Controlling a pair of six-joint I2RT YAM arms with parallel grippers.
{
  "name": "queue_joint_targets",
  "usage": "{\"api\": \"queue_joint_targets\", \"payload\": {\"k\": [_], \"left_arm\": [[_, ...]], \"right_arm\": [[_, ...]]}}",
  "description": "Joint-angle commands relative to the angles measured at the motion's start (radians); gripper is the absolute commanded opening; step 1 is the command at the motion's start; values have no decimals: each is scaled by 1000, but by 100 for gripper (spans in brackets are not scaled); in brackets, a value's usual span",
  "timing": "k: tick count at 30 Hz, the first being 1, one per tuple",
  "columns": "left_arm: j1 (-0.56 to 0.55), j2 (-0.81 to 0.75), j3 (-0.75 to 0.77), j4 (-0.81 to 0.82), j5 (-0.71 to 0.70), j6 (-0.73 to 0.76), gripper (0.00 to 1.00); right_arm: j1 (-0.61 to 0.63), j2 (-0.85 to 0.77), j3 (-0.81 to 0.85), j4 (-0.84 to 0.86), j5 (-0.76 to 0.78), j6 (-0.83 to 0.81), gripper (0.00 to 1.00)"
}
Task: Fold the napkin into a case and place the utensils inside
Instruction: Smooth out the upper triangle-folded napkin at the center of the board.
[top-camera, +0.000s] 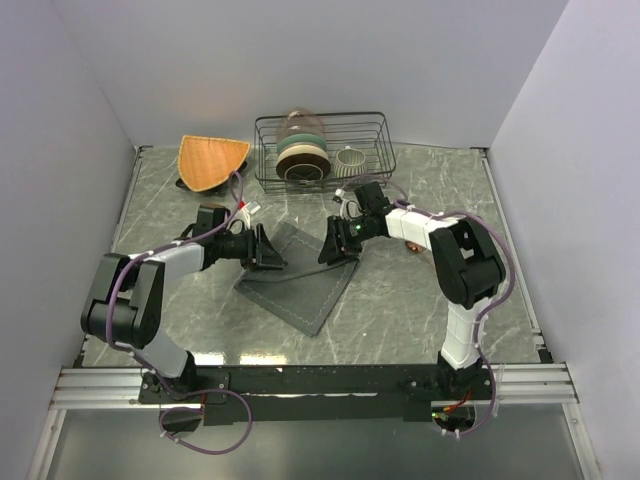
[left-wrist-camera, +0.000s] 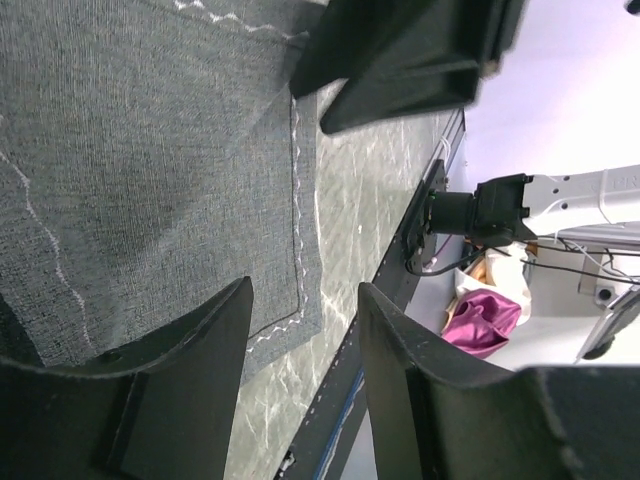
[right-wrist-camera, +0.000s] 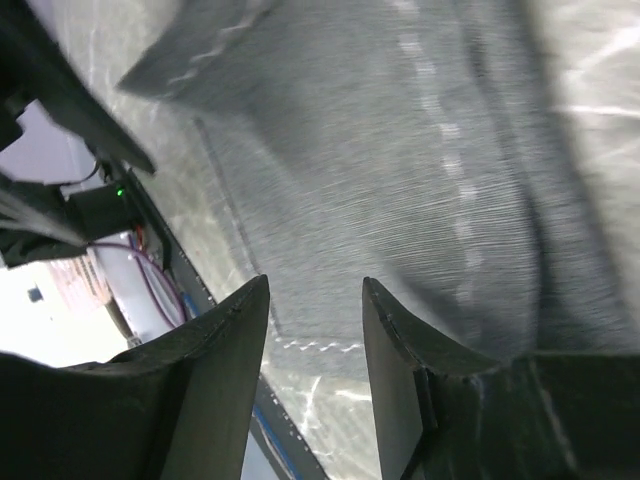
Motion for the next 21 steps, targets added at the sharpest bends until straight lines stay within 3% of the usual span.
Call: {"api": "queue_joint_targets", "payload": {"k": [1,8,15,21], "left_arm": [[1,-14,40,9,58,-17,53],[1,-69,32,-193,14,103,52],[83,29,-26,-133,-76,14,51],[152,130,-63,-72,-70,-35,52]], "right_arm": [[-20,33,20,51,-4,29,49],[-23,101,36,47,23,23,47],[-21,125,37,30,29,14,47],[-27,151,36,25,35,17,46]]}}
